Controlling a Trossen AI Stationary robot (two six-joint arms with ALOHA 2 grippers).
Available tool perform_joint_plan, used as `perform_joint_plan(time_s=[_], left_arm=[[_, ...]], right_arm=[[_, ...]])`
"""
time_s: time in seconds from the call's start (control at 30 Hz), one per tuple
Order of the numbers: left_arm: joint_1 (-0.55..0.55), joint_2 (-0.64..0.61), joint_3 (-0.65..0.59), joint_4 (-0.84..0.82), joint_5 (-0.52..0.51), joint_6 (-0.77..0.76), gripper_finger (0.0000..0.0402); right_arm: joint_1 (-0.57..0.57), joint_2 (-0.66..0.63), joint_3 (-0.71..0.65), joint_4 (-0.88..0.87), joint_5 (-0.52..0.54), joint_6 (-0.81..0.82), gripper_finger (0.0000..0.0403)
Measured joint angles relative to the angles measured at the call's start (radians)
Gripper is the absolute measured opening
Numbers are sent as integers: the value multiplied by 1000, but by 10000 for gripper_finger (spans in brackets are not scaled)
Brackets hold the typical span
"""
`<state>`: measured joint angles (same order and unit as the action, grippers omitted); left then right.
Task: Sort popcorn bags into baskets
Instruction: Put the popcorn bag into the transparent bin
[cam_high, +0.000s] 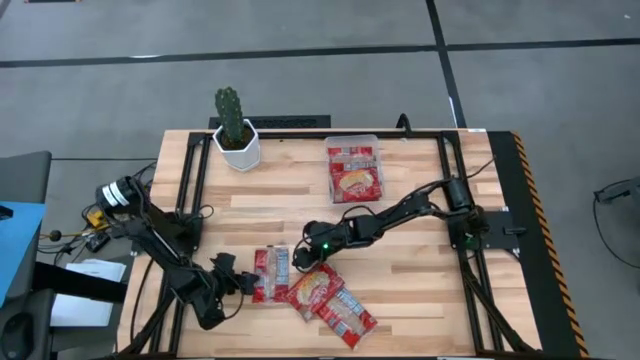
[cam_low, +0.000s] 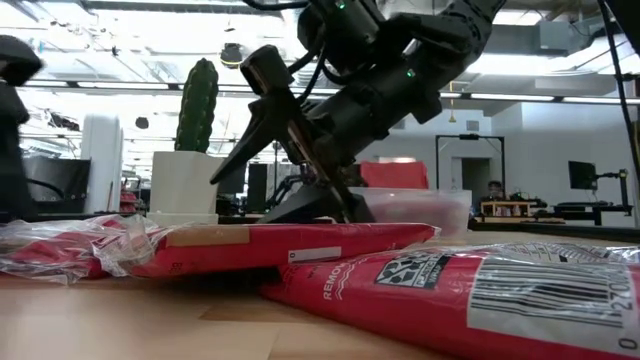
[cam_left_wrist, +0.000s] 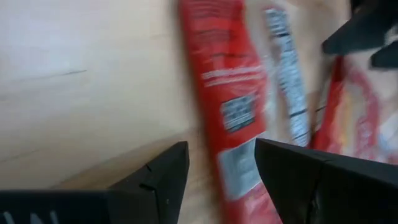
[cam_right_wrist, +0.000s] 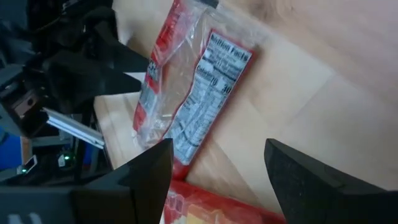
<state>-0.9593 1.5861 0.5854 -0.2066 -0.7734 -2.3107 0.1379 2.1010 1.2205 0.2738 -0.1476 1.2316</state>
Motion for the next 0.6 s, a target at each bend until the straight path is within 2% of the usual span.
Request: perform_joint_plan(time_s=[0.17,0.6], left_arm=[[54,80,2,193,-31,145,184],[230,93,9,341,29,280,184]], right_arm=[[17,0,0,-9,39,36,276],[17,-2,2,-101,110,55,276]])
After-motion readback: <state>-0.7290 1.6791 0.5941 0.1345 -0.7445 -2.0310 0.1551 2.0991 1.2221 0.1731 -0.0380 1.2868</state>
